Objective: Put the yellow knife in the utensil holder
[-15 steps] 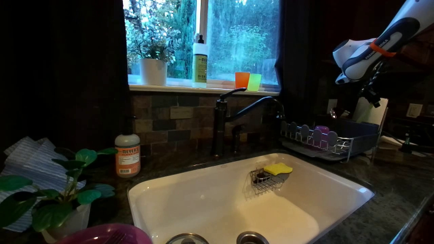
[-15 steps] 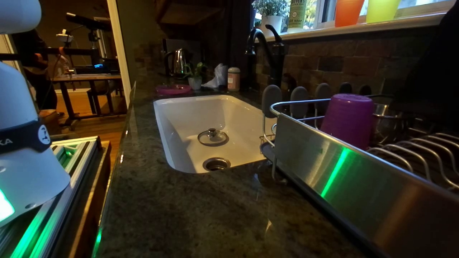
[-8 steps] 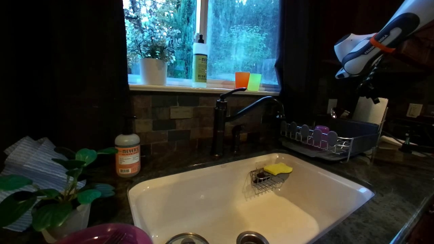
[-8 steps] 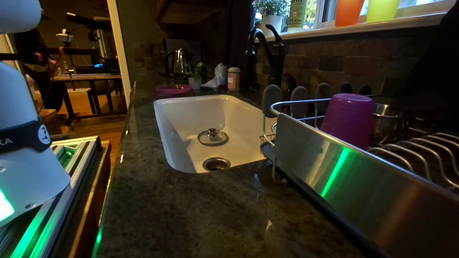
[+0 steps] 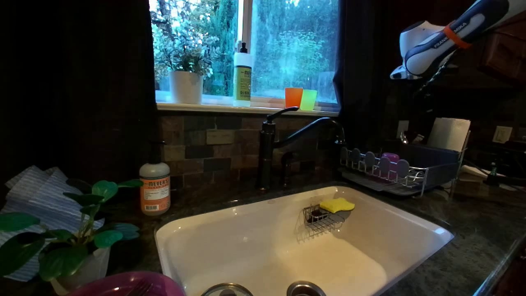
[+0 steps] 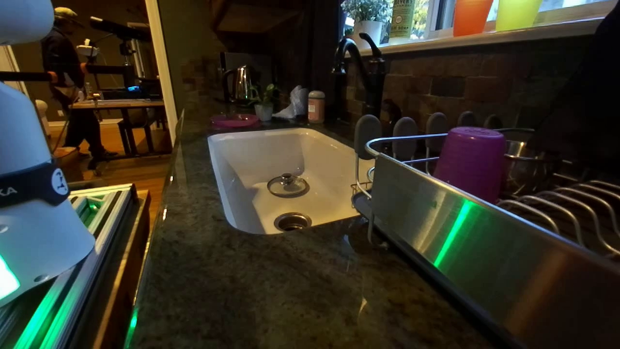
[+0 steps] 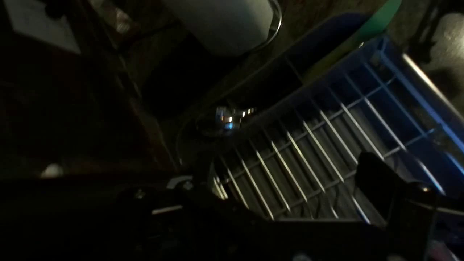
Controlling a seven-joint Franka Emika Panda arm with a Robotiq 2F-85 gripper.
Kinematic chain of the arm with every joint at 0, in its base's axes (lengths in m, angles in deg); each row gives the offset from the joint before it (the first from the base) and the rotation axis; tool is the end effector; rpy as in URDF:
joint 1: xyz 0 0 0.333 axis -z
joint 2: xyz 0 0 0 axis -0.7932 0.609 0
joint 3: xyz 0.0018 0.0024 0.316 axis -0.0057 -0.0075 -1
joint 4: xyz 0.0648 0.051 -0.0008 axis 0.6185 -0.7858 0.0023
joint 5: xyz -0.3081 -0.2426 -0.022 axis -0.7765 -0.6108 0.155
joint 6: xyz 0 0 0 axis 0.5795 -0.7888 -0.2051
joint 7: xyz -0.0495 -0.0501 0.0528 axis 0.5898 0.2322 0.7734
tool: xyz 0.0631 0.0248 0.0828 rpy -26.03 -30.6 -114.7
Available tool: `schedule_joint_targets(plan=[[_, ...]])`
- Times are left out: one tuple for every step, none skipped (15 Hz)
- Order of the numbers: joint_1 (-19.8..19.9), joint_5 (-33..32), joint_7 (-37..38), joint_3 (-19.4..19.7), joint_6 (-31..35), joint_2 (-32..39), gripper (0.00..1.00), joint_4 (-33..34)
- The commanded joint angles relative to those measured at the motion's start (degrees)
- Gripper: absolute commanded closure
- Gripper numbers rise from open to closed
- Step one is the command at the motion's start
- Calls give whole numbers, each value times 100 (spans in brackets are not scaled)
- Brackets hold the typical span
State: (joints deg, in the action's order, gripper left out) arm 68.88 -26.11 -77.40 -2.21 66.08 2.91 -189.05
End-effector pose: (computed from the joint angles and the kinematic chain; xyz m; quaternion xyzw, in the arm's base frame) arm 0.5251 -0.3040 0.5133 0.8555 0.4056 -0.1059 0.3038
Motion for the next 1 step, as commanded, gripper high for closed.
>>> schedule_joint_targets(plan=[[-159,10,33,16,0,-71,0,-54]])
